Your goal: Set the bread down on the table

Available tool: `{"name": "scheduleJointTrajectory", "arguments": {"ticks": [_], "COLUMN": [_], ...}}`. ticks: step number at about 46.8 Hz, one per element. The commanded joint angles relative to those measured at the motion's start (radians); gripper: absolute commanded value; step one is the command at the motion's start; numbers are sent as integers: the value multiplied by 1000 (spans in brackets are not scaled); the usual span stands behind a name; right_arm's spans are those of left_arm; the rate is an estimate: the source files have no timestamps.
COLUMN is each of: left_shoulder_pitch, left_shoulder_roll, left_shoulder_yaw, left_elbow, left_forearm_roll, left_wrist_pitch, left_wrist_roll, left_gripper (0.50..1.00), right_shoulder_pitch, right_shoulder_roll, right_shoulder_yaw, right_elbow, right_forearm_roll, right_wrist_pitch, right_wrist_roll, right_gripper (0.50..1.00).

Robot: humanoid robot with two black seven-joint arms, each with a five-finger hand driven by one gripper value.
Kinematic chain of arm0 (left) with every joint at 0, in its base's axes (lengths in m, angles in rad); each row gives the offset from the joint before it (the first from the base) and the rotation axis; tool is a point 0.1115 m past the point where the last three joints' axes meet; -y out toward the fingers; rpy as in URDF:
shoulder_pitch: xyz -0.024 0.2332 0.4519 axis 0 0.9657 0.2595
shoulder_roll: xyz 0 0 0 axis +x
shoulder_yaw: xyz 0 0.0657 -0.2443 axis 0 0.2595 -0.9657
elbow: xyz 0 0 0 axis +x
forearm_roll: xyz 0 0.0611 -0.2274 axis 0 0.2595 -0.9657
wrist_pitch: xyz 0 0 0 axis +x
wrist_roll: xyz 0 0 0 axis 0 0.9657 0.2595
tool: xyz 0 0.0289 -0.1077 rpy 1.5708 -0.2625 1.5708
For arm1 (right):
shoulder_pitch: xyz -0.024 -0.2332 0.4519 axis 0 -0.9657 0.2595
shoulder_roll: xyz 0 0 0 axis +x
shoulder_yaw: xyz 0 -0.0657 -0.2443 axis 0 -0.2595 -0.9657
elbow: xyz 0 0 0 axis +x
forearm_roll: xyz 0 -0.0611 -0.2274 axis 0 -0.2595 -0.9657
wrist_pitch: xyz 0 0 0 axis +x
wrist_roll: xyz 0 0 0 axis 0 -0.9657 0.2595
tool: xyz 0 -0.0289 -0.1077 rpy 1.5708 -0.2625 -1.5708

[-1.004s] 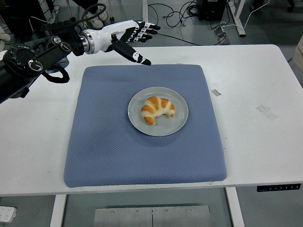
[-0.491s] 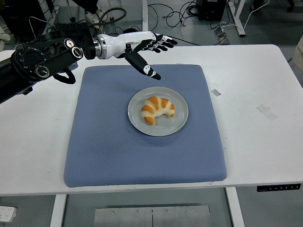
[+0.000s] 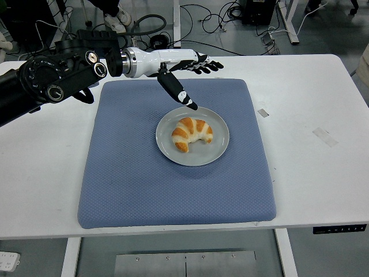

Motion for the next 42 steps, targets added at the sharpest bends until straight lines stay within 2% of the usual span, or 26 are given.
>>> {"name": "scheduleJointTrajectory", "arguments": {"ticks": [1,14,26,42], "left_shoulder_pitch": [-8,-22,-5,55], "left_shoulder_roll": [8,18,12,9], "left_shoulder_yaw": [25,94,94,95], "left_elbow": [-13,-42,-41,-33], "left_forearm_roll": [11,17,15,19], "left_wrist_pitch": [-10,-10,-8,-1], "left_wrist_roll": [0,0,2,3], "left_gripper": [955,946,942,933], "right_shoulder_pitch": [0,0,0,0], "right_shoulder_roll": [0,0,0,0], "right_shoulder_yaw": [0,0,0,0], "right_elbow": [0,0,0,0], "right_forearm_roll": [0,0,0,0], "right_wrist_pitch": [0,0,0,0], "right_wrist_roll": [0,-1,0,0], "right_gripper": [1000,1000,1000,1000]}}
